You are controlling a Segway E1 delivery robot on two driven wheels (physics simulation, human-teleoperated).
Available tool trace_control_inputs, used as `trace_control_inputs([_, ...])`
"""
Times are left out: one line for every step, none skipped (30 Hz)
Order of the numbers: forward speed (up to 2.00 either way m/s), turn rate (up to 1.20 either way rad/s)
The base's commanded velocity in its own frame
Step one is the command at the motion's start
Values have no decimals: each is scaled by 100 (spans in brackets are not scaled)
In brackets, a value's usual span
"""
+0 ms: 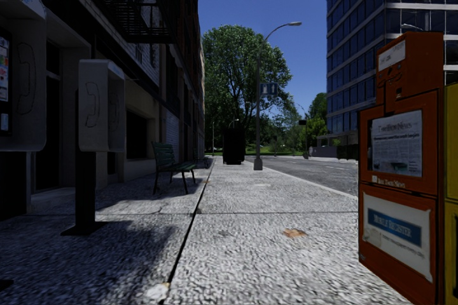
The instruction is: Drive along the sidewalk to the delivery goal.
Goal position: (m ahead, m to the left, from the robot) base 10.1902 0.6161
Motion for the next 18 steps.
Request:
trace_control_inputs([200, 0])
trace_control_inputs([200, 0])
trace_control_inputs([200, 0])
trace_control_inputs([200, 0])
trace_control_inputs([200, 0])
trace_control_inputs([200, 0])
trace_control_inputs([200, 0])
trace_control_inputs([200, 0])
trace_control_inputs([200, 0])
trace_control_inputs([200, 0])
trace_control_inputs([200, 0])
trace_control_inputs([200, 0])
trace_control_inputs([200, 0])
trace_control_inputs([200, 0])
trace_control_inputs([200, 0])
trace_control_inputs([200, 0])
trace_control_inputs([200, 0])
trace_control_inputs([200, 0])
